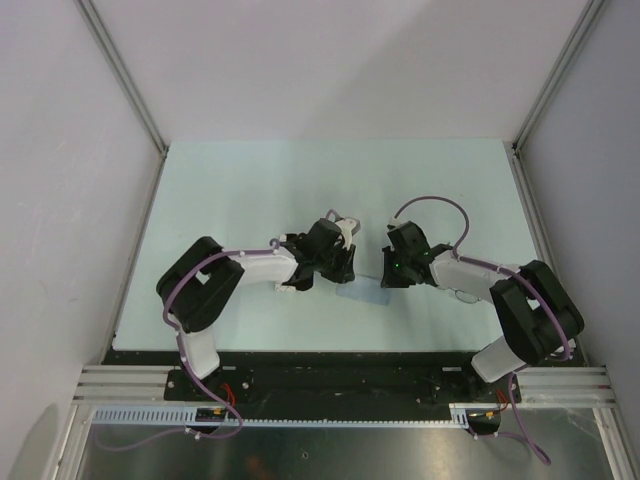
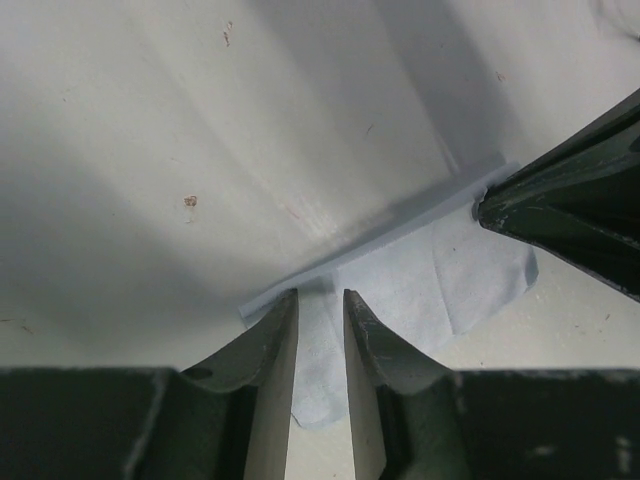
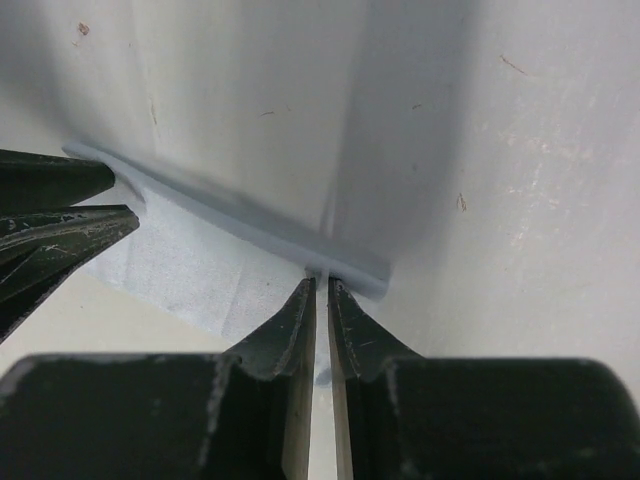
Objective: Organize the sunglasses
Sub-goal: Smooth out the folded cleaning cloth at the center of the board.
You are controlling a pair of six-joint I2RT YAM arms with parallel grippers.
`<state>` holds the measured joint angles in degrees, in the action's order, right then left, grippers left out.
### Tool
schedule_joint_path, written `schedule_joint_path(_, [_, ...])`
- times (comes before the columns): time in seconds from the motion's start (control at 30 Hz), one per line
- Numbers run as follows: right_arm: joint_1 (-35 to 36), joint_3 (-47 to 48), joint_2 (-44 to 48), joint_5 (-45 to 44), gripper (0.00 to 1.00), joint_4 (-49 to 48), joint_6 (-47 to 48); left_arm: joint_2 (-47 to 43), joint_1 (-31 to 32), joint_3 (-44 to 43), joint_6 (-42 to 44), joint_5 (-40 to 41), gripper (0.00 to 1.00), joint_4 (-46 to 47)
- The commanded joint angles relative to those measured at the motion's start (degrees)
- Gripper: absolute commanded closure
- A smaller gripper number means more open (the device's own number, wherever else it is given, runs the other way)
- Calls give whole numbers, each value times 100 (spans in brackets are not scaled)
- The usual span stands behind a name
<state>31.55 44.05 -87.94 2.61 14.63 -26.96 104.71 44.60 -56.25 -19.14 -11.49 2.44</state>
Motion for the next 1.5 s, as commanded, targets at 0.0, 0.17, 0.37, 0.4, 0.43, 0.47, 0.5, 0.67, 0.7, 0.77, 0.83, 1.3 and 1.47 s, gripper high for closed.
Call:
schedule_joint_path(0.0, [-61,51,13,-7,86,-101,-46,67,40,-141,-108,217,70,178])
schedule_joint_path(0.17, [-96,94,154,90,85,-171,7,15,40,-132,-108,252,70,161])
schedule_joint_path(0.37, [-105,279,49,310,85,-259,-11,-195,40,-167,-117,200,69,125])
schedule_joint_path(0.4, [-114,314,84,336,86,-277,-28,-266,40,-211,-143,60,70,125])
schedule_joint_path(0.43, [-88,314,162,363,86,-312,-29,-336,40,-220,-178,-124,70,125])
schedule_joint_path(0.47, [-88,323,198,372,86,-321,-37,-406,40,-237,-222,-178,69,125])
schedule_joint_path(0.5, [-88,332,225,406,86,-347,-63,-511,40,-264,-266,-170,69,134])
schedule_joint_path(0.67, [-88,481,-37,503,86,-461,-73,-267,40,-439,-284,-196,69,143])
schedule_joint_path(0.7, [-88,499,-117,547,87,-496,-73,-179,40,-492,-327,-266,70,143])
schedule_joint_path(0.77, [-88,586,-284,591,87,-540,-90,32,49,-527,-380,-345,71,152])
schedule_joint_path(0.83, [-88,622,-460,653,87,-602,-90,172,49,-554,-424,-372,72,161])
schedule_joint_path(1.3, [-123,657,-619,354,88,-347,33,366,49,-343,-319,-12,72,169])
schedule_joint_path(1.47, [-158,657,-470,231,88,-382,86,428,58,-290,-266,321,73,169])
